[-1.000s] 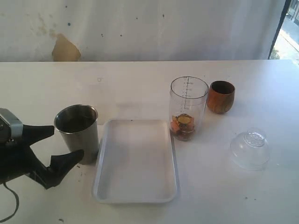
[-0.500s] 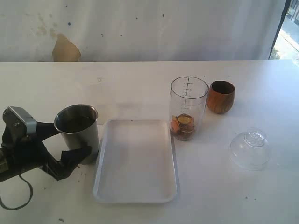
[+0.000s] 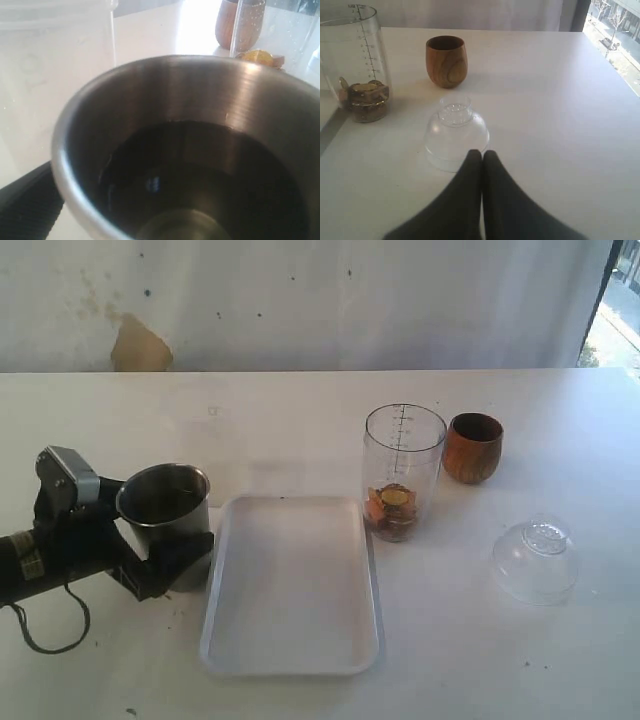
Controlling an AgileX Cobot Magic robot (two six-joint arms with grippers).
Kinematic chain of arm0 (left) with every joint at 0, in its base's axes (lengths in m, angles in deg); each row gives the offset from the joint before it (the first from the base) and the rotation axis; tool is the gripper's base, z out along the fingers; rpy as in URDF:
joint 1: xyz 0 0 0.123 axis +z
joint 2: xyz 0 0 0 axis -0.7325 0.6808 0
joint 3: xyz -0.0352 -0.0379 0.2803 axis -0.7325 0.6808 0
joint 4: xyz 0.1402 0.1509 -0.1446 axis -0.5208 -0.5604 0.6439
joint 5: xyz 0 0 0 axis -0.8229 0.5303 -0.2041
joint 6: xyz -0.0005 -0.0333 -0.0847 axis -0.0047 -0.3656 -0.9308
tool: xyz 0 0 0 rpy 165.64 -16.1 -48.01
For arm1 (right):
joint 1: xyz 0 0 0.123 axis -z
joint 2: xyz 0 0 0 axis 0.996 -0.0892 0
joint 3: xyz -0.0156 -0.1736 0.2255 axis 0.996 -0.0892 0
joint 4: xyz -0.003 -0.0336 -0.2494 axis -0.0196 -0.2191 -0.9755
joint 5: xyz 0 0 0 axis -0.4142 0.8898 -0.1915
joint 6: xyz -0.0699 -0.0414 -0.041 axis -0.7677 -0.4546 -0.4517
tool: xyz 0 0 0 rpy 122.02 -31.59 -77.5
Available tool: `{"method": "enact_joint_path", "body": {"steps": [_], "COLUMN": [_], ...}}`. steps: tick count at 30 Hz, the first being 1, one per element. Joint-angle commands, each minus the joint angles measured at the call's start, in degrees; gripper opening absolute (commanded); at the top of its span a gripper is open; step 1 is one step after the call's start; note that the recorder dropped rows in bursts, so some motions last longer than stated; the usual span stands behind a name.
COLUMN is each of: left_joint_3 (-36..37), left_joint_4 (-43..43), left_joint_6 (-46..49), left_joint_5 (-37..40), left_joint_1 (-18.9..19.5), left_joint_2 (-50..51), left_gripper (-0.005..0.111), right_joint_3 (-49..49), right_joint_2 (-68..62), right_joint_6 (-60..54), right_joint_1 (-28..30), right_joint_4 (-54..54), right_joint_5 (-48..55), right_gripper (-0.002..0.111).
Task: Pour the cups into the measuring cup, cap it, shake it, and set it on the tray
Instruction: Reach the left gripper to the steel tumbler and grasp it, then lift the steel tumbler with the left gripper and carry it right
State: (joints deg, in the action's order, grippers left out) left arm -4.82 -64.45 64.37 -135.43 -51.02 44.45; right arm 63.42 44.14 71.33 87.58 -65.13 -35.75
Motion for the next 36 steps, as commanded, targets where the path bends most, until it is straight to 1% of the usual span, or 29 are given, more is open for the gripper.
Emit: {"method": "enact_joint_path", "body": {"steps": [1, 13, 15, 17, 20, 26, 28, 29, 32, 36], "left_joint_3": [-1.56, -1.94, -1.94, -1.94, -1.94, -1.94, -1.94, -1.94, -1.94, -1.94], "left_joint_4": [-0.79, -1.14, -2.30, -3.06, -4.60, -9.05, -9.42, -9.42, -9.12, -4.93], "left_joint_6": [-0.50, -0.50, -0.50, -0.50, -0.50, -0.39, -0.39, -0.17, 0.09, 0.59], "left_joint_5": [-0.86, -0.50, -0.50, -0.45, -0.45, -0.11, -0.22, -0.50, -1.46, -1.46], "left_joint_1": [-0.17, -0.17, -0.17, -0.17, -0.17, -0.17, -0.17, -0.17, -0.17, -0.17], "left_joint_2": [0.44, 0.44, 0.44, 0.44, 0.44, 0.44, 0.44, 0.44, 0.33, -2.03], "left_gripper": [0.105, 0.105, 0.100, 0.088, 0.061, 0.020, 0.002, 0.000, 0.000, 0.000], "right_joint_3": [-0.22, -0.22, -0.22, -0.22, -0.22, -0.22, -0.22, -0.22, -0.22, -0.22], "right_joint_2": [0.36, 0.36, 0.36, 0.36, 0.36, 0.36, 0.36, 0.36, 0.36, 0.36], "right_joint_6": [0.02, 0.02, 0.02, 0.02, 0.02, 0.02, 0.02, 0.02, 0.02, 0.02], "right_joint_1": [0.33, 0.33, 0.33, 0.33, 0.33, 0.33, 0.33, 0.33, 0.33, 0.33], "right_joint_4": [0.09, 0.09, 0.09, 0.09, 0.09, 0.09, 0.09, 0.09, 0.09, 0.09], "right_joint_5": [-0.41, -0.41, -0.41, -0.41, -0.41, -0.41, -0.41, -0.41, -0.41, -0.41], "right_gripper": [0.000, 0.000, 0.000, 0.000, 0.000, 0.000, 0.000, 0.000, 0.000, 0.000]}}
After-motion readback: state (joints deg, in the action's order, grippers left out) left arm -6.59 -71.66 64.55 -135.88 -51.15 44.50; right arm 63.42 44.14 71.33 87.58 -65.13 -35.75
